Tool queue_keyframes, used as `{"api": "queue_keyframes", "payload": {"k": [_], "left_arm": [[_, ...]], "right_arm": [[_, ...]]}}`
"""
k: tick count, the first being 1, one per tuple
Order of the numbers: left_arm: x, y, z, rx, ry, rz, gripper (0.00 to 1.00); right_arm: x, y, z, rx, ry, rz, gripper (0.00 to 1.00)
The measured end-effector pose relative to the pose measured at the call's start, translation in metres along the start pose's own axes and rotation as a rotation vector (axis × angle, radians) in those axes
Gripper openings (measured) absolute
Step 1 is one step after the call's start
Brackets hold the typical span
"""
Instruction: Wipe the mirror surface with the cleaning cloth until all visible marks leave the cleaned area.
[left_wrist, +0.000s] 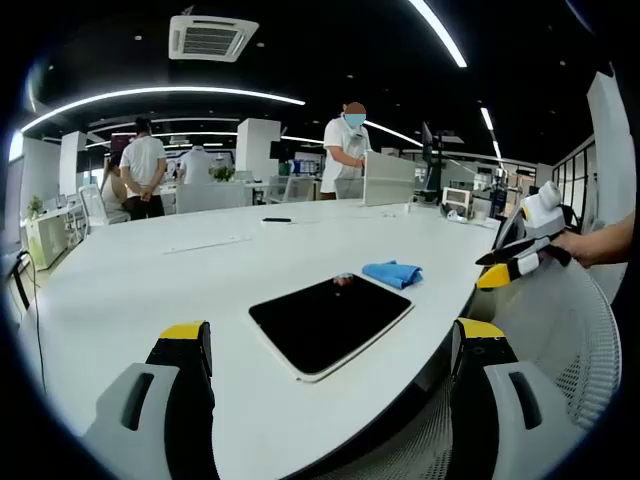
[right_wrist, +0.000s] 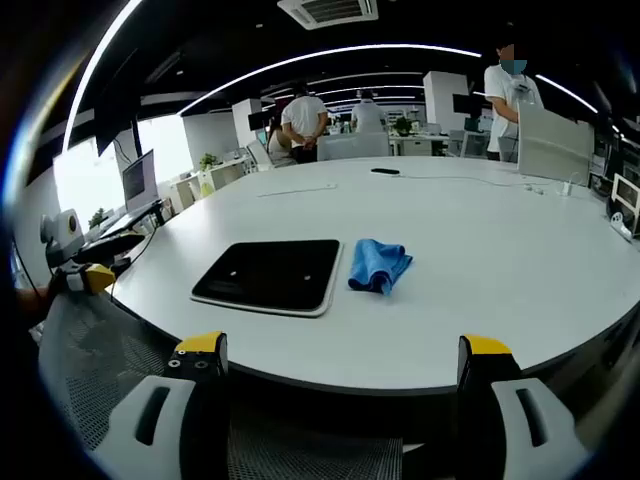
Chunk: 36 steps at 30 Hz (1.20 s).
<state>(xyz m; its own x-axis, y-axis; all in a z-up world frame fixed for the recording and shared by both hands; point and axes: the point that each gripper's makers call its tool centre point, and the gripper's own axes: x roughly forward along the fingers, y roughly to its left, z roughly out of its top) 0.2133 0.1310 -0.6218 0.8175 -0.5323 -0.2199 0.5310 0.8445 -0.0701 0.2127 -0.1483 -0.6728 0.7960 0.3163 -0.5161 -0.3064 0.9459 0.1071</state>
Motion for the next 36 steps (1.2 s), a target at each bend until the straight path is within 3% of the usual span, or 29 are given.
{"api": "queue_keyframes", "payload": {"k": [13, 15, 19, 36], "left_arm": [[0.0002, -0.0006, -0.0001, -0.007, 0.002, -0.004, 0.99], [-0.0004, 0.0012, 0.0037, 0.007, -0.019, 0.009, 0.99], [-0.0003, 0.0005, 0.0013, -0.003, -0.007, 0.001, 0.99], [-0.0009, -0.0011, -0.0010, -0.024, -0.002, -0.006, 0.97]], "right_arm": [[-0.0027, 0.0072, 0.0006, 0.005, 0.013, 0.007, 0.92], [-0.0033, 0.0084, 0.0016, 0.013, 0.005, 0.015, 0.92], [-0.0054, 0.0087, 0.0082, 0.008, -0.032, 0.015, 0.92], [-0.0048, 0.0030, 0.0062, 0.011, -0.030, 0.000, 0.92]]}}
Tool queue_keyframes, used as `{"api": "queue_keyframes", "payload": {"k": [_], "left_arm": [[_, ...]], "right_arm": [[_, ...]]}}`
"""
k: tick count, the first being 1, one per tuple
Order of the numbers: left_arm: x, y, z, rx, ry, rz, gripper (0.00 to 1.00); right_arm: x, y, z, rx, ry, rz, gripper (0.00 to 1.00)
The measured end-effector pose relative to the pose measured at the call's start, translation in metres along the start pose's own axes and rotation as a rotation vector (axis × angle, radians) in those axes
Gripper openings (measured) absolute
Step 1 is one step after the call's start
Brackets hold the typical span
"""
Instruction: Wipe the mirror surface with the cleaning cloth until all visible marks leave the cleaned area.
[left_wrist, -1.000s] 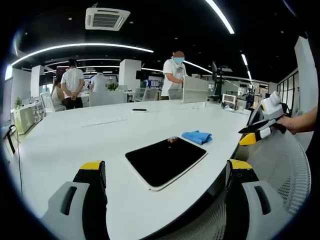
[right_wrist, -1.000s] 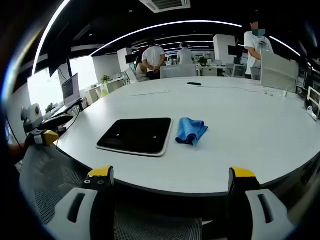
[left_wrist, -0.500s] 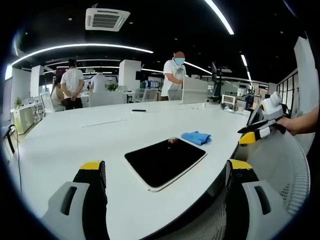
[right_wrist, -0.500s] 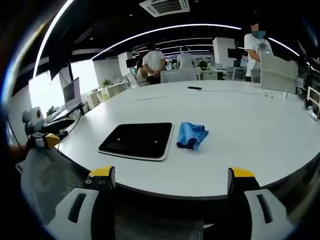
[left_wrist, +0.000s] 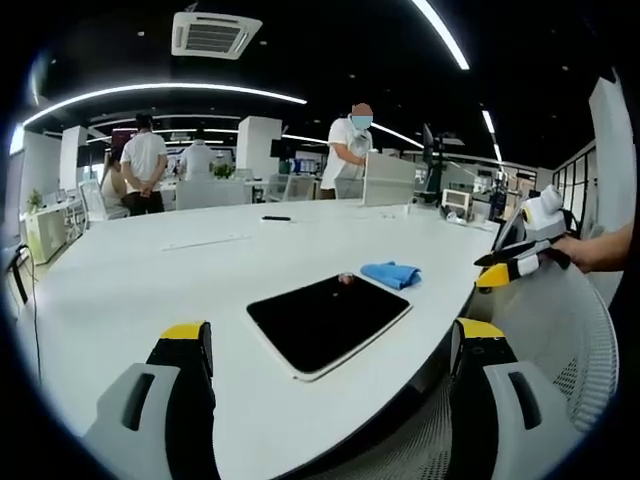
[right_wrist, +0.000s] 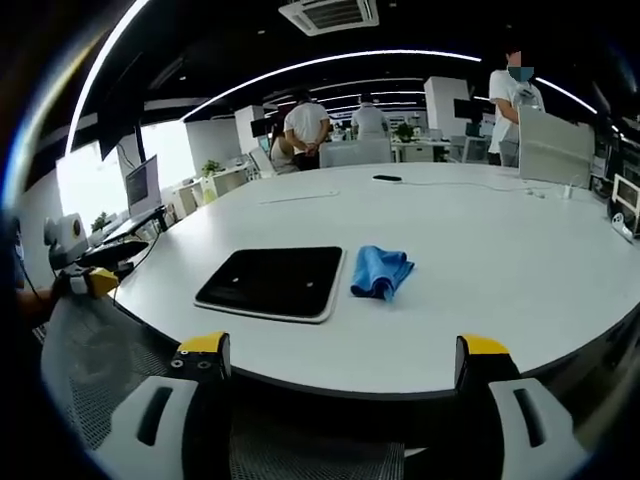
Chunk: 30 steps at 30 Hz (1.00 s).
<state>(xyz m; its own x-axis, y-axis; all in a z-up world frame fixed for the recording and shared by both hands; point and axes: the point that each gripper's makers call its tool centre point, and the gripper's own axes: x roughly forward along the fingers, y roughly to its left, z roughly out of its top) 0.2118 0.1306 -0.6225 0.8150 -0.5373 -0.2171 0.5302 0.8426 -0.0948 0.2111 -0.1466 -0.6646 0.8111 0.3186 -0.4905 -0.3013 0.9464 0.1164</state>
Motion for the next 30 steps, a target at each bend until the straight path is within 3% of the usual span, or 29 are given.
{"api": "queue_keyframes", "payload": {"k": [4, 18, 22, 30], "left_arm": [[-0.001, 0.002, 0.007, 0.006, -0.038, 0.012, 0.99], [0.001, 0.001, 0.004, 0.002, -0.018, 0.001, 0.99], [0.001, 0.002, 0.003, 0.001, -0.014, 0.009, 0.99], [0.001, 0.002, 0.005, 0.000, -0.021, 0.007, 0.99]], "right_arm": [[0.001, 0.002, -0.001, -0.011, 0.009, 0.009, 0.92], [0.002, -0.005, 0.000, 0.017, -0.005, 0.004, 0.91], [0.002, -0.007, -0.002, 0.015, 0.010, -0.002, 0.83], [0.003, -0.012, -0.002, 0.018, 0.002, -0.001, 0.85]]}}
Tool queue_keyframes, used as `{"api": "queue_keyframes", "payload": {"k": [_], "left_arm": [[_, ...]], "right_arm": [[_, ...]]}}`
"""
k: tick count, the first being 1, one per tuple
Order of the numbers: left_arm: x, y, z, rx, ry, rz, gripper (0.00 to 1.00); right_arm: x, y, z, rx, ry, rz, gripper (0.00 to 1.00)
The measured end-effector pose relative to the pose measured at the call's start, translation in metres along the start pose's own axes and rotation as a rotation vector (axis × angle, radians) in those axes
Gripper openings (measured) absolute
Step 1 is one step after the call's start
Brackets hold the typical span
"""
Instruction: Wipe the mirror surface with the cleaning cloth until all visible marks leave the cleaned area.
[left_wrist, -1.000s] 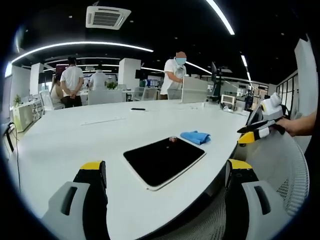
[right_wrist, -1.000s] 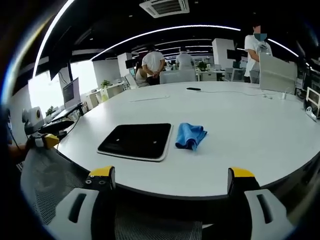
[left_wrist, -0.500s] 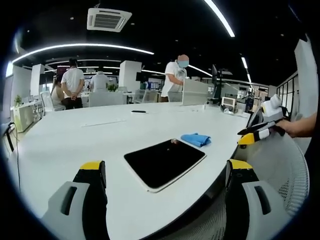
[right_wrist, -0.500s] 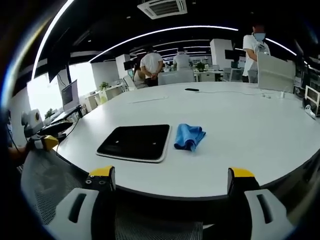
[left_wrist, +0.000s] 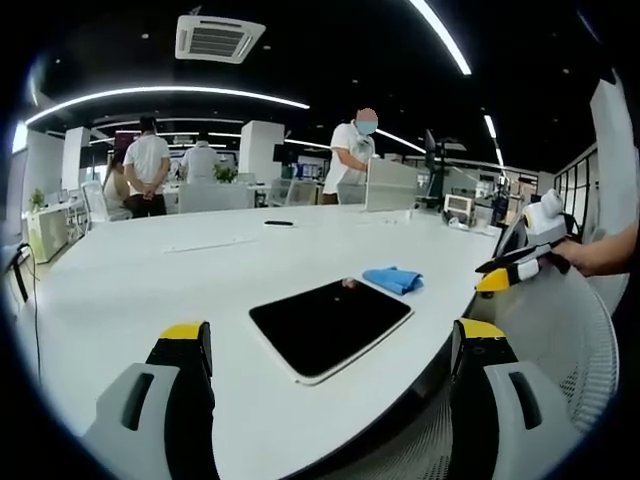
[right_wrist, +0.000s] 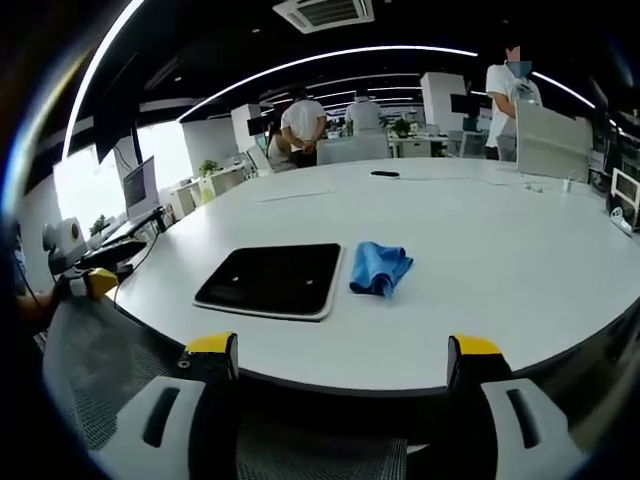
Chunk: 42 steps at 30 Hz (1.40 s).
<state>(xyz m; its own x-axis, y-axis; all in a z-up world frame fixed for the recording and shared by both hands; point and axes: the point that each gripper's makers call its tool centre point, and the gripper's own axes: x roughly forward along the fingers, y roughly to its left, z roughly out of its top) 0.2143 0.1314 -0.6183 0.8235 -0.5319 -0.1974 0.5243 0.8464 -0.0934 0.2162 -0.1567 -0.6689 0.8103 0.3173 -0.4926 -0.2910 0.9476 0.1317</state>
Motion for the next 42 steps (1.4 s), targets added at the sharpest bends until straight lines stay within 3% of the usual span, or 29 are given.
{"api": "queue_keyframes", "payload": {"k": [9, 11, 16, 25, 34, 42], "left_arm": [[0.000, 0.000, 0.002, -0.002, -0.012, 0.004, 0.99], [0.000, 0.001, 0.002, -0.003, -0.015, 0.008, 0.99], [-0.001, 0.001, 0.002, -0.007, -0.015, 0.007, 0.98], [-0.002, 0.002, 0.002, -0.006, -0.019, 0.009, 0.98], [-0.002, 0.002, 0.002, -0.009, -0.020, 0.007, 0.98], [-0.002, 0.003, 0.001, -0.011, -0.014, 0.012, 0.98]], "right_arm": [[0.000, -0.003, 0.003, -0.012, -0.008, 0.003, 0.82], [0.000, 0.003, 0.005, -0.015, -0.019, 0.035, 0.75], [0.000, 0.000, 0.002, -0.001, 0.028, 0.064, 0.64], [0.009, 0.004, 0.033, -0.044, 0.025, 0.104, 0.46], [0.030, 0.009, 0.056, -0.086, 0.019, 0.118, 0.44], [0.061, 0.005, 0.063, -0.086, 0.044, 0.144, 0.42]]}}
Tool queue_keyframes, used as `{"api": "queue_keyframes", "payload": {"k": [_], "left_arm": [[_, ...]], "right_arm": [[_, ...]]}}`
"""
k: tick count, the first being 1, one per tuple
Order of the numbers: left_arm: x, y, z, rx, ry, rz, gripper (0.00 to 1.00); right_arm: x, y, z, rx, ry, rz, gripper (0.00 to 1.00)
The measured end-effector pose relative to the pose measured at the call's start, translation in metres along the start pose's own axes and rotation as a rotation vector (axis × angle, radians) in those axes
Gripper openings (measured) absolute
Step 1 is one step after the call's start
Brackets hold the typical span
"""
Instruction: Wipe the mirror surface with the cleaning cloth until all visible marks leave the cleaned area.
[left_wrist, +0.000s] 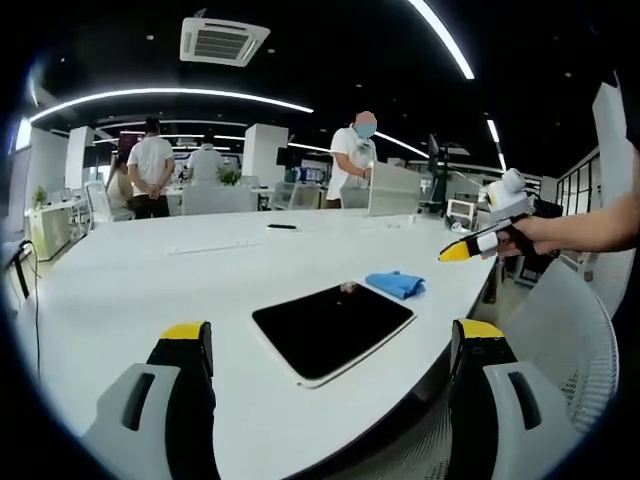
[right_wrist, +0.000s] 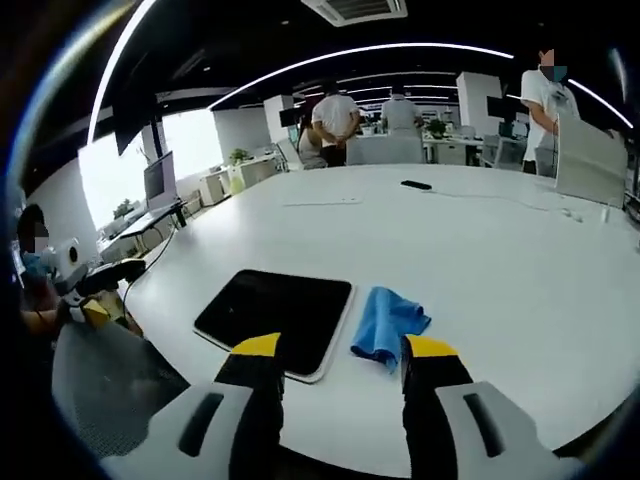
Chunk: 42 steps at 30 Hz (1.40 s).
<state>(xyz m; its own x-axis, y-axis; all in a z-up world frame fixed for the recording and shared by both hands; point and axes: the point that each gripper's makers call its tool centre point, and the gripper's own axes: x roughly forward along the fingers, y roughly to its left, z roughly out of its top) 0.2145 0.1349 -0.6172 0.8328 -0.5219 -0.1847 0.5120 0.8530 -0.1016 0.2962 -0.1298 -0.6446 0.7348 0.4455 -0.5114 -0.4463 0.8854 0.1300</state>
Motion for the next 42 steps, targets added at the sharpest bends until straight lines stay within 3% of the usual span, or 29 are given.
{"api": "queue_keyframes", "payload": {"k": [13, 30, 38, 40, 42], "left_arm": [[0.000, -0.002, 0.001, 0.004, -0.005, -0.010, 0.98], [-0.001, 0.000, -0.001, -0.002, 0.007, -0.003, 0.98], [-0.001, 0.001, -0.001, -0.005, 0.007, 0.003, 0.98], [-0.001, 0.001, -0.002, -0.006, 0.008, 0.006, 0.98], [-0.001, 0.001, -0.002, -0.006, 0.012, 0.004, 0.98]], "right_arm": [[0.041, -0.017, -0.001, -0.094, 0.051, -0.008, 0.35], [0.086, -0.038, -0.020, -0.093, 0.145, -0.037, 0.26], [0.099, -0.045, -0.031, -0.030, 0.133, -0.054, 0.24], [0.101, -0.048, -0.035, -0.043, 0.148, -0.071, 0.21], [0.100, -0.051, -0.034, -0.113, 0.167, -0.095, 0.17]]}}
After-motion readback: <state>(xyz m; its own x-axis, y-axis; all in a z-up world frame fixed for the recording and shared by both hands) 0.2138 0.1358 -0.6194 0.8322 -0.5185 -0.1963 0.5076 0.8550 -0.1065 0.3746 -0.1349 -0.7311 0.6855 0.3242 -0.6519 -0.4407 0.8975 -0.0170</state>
